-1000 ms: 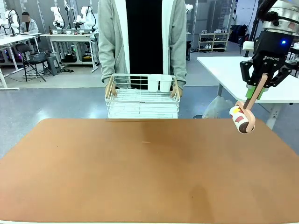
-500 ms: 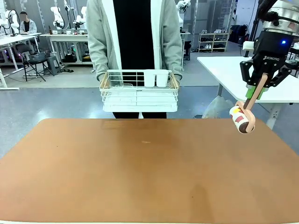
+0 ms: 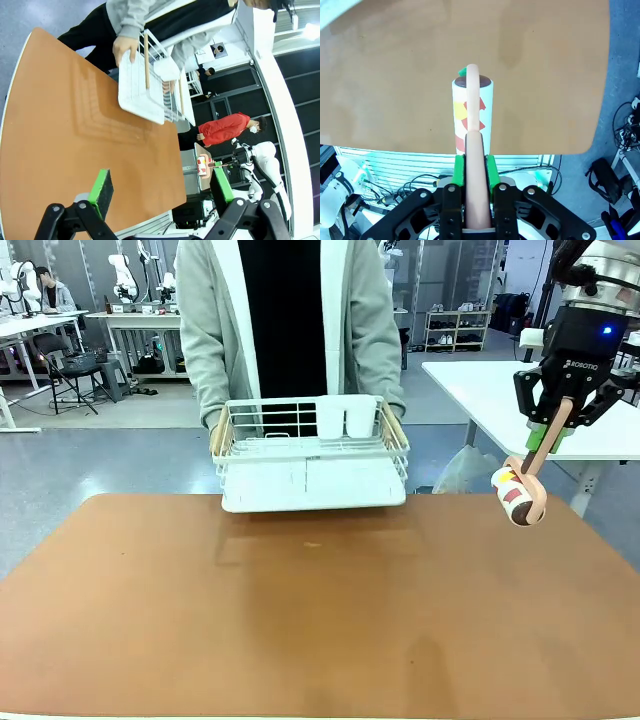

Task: Clean the table.
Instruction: Place the Lint Roller down when the Dish drying rack is positioned in the middle of the table.

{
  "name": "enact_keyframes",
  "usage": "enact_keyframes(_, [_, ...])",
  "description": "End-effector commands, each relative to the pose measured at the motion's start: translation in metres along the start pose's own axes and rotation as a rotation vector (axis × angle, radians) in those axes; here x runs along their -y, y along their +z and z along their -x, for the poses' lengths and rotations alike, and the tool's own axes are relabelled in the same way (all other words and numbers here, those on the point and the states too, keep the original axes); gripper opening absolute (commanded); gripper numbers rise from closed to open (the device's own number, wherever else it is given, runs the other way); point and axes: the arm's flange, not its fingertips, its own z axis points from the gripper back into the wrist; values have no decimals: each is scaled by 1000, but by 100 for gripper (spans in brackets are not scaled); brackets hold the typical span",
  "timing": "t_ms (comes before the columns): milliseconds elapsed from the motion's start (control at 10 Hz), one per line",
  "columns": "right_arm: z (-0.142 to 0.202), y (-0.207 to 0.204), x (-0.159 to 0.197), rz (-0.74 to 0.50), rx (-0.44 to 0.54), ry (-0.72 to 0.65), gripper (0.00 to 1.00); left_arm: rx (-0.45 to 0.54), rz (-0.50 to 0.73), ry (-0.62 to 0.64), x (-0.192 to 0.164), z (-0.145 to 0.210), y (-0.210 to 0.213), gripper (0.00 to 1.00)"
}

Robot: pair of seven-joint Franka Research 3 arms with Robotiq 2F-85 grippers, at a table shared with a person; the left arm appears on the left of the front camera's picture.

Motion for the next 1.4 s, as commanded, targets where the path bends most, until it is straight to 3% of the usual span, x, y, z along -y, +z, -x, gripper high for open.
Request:
enact_keyframes(0, [-1, 5, 0, -7, -8, 9, 21, 14, 28, -22, 0, -4, 2, 100])
enact_keyframes(1300, [-1, 5, 0, -7, -8, 9, 21, 14, 28, -22, 0, -4, 2, 100])
